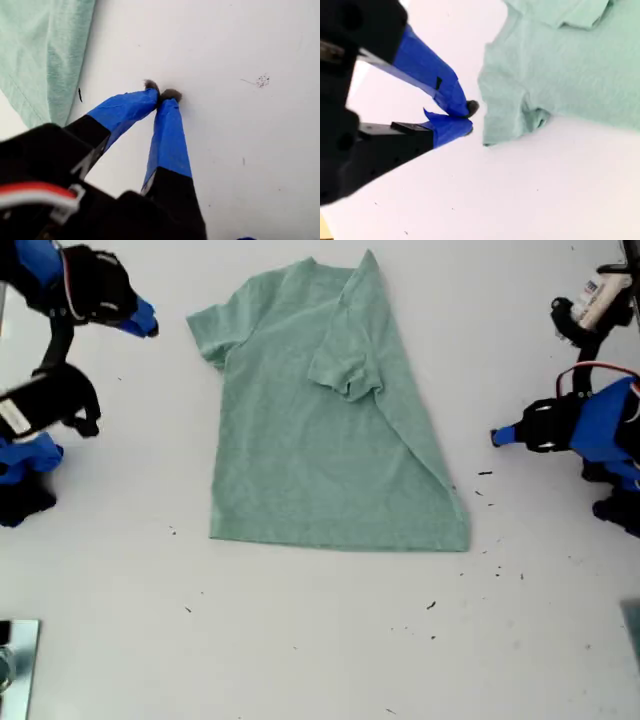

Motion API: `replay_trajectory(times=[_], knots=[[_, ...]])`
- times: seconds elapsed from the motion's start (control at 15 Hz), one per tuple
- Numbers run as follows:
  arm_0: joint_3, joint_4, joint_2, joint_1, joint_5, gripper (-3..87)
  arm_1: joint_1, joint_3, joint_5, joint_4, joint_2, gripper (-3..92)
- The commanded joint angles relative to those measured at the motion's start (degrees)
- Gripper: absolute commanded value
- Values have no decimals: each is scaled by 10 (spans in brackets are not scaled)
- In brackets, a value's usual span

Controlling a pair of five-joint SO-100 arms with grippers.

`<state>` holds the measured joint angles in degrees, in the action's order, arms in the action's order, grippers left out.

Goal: Fold t shirt

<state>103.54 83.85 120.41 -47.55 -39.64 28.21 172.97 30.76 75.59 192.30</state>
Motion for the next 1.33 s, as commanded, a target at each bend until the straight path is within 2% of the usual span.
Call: replay_trajectory(times=[0.0,0.13,0.27,0.47,1.07,1.13,1.27], knots=[[-188,40,-127,-43,-58,-2,-5,21,-2,3,9,24],[-288,70,-220,-40,-86,293,-5,22,-2,4,11,24],[-314,72,-265,-36,-112,328,-5,22,-2,4,13,24],[-301,53,-328,-47,-125,319,-5,24,-1,8,21,24],[-225,-112,-503,-145,-152,296,-14,29,-6,28,59,24],[-212,-131,-515,-154,-156,275,-14,30,-6,28,60,24],[-204,-153,-542,-148,-171,74,-14,30,-6,29,62,24]])
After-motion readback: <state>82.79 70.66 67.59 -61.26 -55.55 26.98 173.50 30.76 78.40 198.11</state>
